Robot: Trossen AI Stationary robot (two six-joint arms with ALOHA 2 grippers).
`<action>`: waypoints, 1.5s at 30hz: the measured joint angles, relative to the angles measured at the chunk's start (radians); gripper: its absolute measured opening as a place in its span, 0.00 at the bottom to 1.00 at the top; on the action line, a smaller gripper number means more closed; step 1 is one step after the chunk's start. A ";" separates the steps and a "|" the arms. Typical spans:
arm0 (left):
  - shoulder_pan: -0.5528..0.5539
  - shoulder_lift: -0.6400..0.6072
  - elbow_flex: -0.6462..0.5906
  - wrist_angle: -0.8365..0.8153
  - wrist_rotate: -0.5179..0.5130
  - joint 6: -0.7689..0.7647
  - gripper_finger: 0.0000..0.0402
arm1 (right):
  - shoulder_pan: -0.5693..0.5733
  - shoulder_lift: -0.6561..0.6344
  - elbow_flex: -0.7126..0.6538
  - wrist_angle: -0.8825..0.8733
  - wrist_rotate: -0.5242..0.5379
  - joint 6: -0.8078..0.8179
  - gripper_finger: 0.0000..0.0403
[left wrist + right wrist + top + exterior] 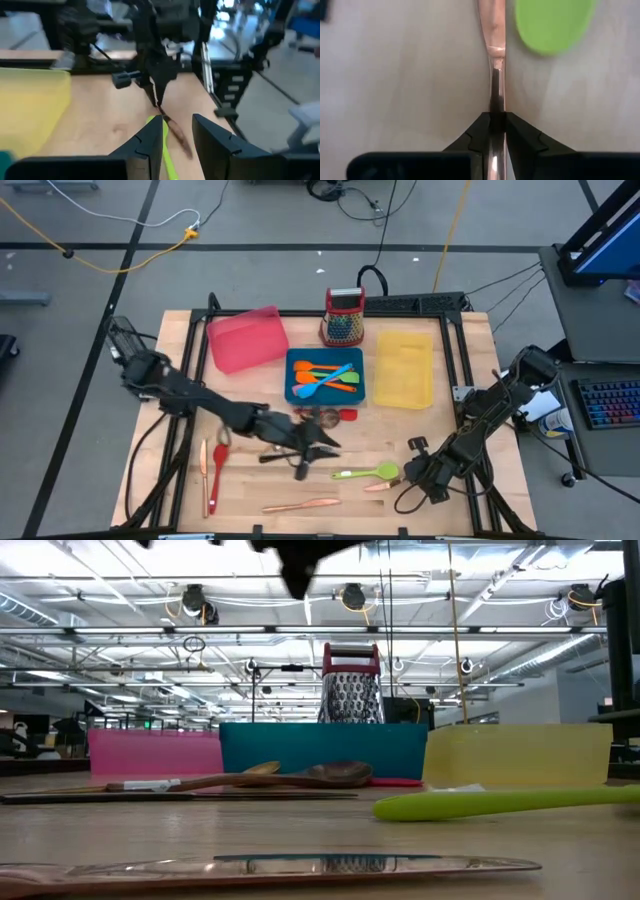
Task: Pick & Place Kitchen Items
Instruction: Put the gold table knife into the yellow bin
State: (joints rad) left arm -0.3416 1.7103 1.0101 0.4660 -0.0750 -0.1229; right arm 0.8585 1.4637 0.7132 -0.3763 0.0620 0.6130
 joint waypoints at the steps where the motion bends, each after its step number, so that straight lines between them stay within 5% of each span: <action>1: 0.007 0.038 0.038 -0.011 0.024 0.008 0.27 | 0.000 0.000 0.000 0.016 0.001 -0.004 0.10; 10: 0.034 0.334 0.303 -0.050 0.244 -0.041 0.31 | 0.000 -0.003 -0.007 0.037 0.024 -0.038 0.09; 17: 0.033 0.491 0.430 -0.057 0.257 -0.040 0.49 | 0.000 -0.007 -0.081 0.178 0.024 -0.013 0.03; 21: 0.018 0.552 0.467 -0.057 0.222 -0.056 0.51 | 0.000 -0.006 -0.113 0.229 0.024 -0.017 0.03; 31: -0.043 0.578 0.471 -0.109 0.132 -0.009 0.47 | 0.000 -0.005 -0.133 0.254 0.019 -0.021 0.01; 45: -0.045 0.578 0.471 -0.126 0.073 -0.047 0.50 | 0.010 -0.003 -0.116 0.324 0.042 -0.111 0.20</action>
State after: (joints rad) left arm -0.3866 2.2879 1.4811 0.3397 -0.0021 -0.1703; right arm 0.8686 1.4609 0.5970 -0.0521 0.1038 0.5022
